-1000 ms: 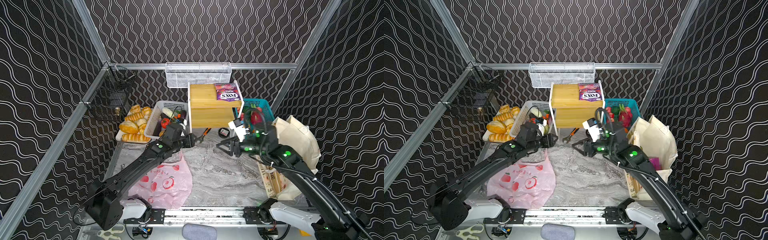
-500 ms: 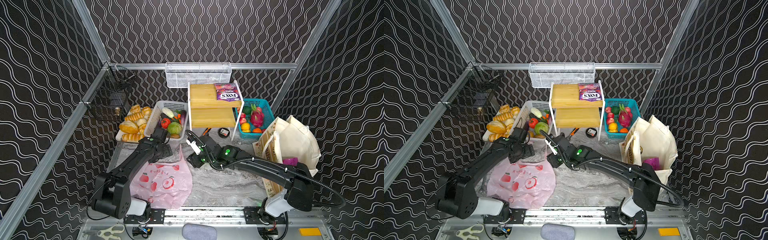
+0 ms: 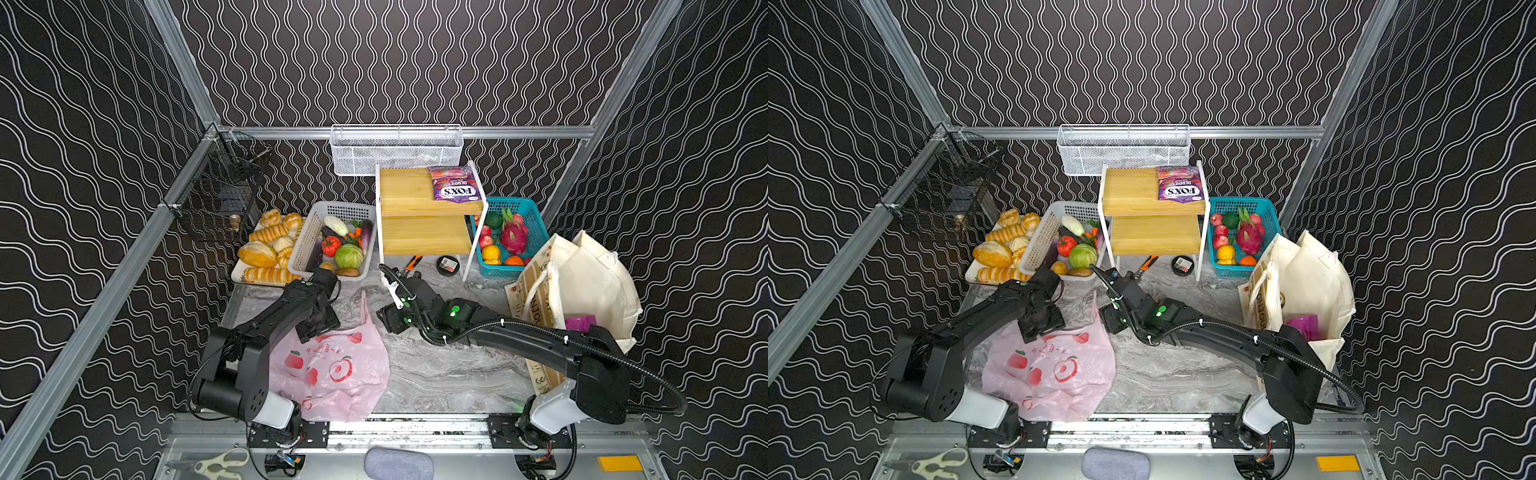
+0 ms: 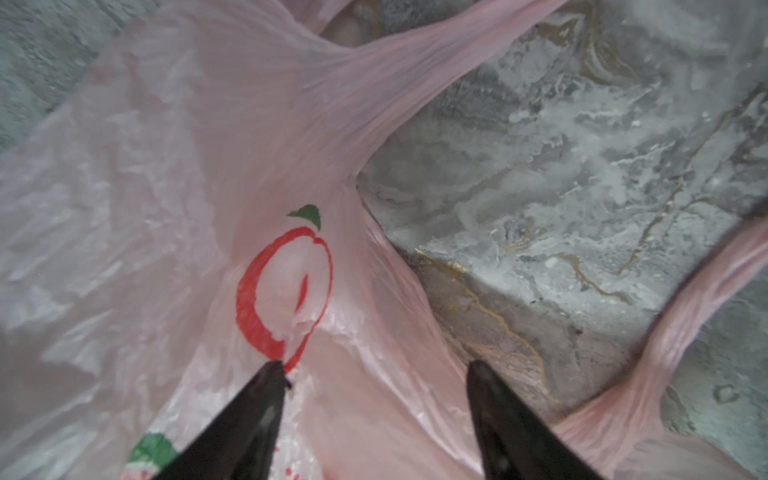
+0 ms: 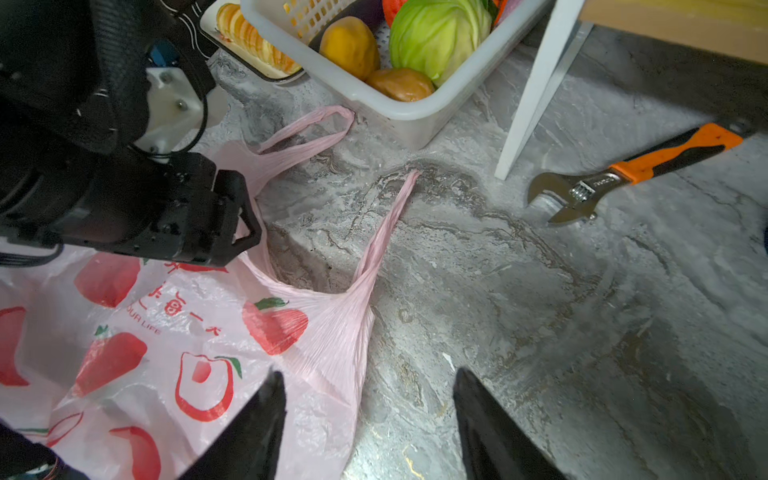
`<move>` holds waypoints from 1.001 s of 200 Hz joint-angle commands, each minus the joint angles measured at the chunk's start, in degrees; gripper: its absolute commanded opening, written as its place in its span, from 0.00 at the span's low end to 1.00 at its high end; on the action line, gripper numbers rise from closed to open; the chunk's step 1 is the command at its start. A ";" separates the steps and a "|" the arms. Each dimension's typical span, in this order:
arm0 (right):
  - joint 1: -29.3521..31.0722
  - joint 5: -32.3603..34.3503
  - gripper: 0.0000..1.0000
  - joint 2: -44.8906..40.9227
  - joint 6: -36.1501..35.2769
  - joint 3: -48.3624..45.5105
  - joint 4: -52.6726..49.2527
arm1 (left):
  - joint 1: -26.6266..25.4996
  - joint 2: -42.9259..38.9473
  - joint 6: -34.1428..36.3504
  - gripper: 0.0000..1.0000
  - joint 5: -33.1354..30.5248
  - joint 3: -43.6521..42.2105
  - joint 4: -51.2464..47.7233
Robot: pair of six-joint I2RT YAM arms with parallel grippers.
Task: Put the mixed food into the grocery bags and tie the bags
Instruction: 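Grasp the pink plastic bag's two handles, one with each gripper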
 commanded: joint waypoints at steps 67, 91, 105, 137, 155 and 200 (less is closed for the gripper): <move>-8.78 -4.40 0.66 -6.81 13.13 -9.99 7.16 | -0.32 -7.93 8.88 0.00 11.61 0.92 4.40; -11.42 -12.54 0.67 -8.74 12.97 -13.78 12.80 | -1.89 -10.16 9.81 0.00 11.75 2.04 4.71; -11.55 -15.16 0.68 -7.80 12.89 -13.63 13.63 | -3.43 -11.11 10.56 0.00 11.77 2.96 4.88; -11.46 -15.72 0.68 -1.47 14.50 -9.56 11.05 | -6.48 -12.57 11.59 0.00 11.87 3.38 5.03; -11.51 -13.66 0.69 2.11 15.32 -7.48 9.34 | -6.60 -13.38 10.57 0.00 9.18 2.69 4.05; -10.33 -12.79 0.70 8.03 13.91 -2.79 5.24 | -2.38 -11.34 10.90 0.79 -3.04 4.42 -5.68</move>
